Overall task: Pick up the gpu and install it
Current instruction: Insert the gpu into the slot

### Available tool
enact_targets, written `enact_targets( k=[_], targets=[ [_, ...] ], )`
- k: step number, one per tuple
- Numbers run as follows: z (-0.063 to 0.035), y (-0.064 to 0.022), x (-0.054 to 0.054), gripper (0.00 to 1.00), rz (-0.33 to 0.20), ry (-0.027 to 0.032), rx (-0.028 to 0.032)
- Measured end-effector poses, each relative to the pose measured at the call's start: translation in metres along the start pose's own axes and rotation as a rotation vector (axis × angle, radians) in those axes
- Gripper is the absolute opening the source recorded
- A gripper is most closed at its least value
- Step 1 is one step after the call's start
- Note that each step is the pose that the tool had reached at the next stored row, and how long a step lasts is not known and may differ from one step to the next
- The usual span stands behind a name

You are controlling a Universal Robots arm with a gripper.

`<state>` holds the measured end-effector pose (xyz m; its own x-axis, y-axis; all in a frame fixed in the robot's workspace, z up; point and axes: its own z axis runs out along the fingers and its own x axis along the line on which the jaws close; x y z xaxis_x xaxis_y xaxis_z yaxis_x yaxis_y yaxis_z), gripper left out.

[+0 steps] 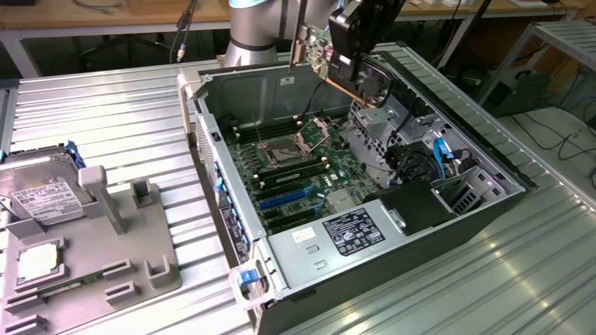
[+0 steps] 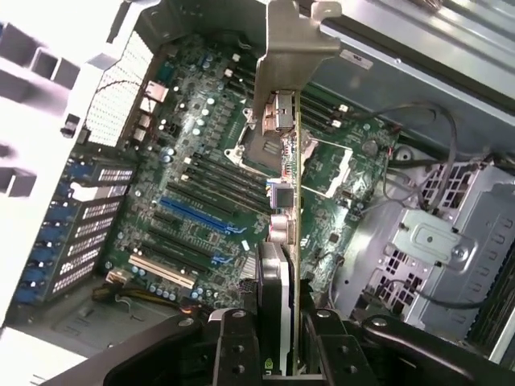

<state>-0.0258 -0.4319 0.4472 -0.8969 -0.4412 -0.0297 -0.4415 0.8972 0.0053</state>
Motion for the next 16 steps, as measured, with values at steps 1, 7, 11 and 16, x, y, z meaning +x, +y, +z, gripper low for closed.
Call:
enact_targets(
  k=[1, 7, 11, 16],
  targets=[
    [0.0000, 0.0000, 0.0000, 0.29, -0.016, 0.0001, -0.0004],
    [0.0000, 0.0000, 0.0000, 0.29, -0.132, 0.0007, -0.0039],
    [0.0000, 0.0000, 0.0000, 0.29, -0.206, 0.0011, -0.0061],
    [0.0000, 0.0000, 0.0000, 0.29, -0.294, 0.0016, -0.0087]
  ],
)
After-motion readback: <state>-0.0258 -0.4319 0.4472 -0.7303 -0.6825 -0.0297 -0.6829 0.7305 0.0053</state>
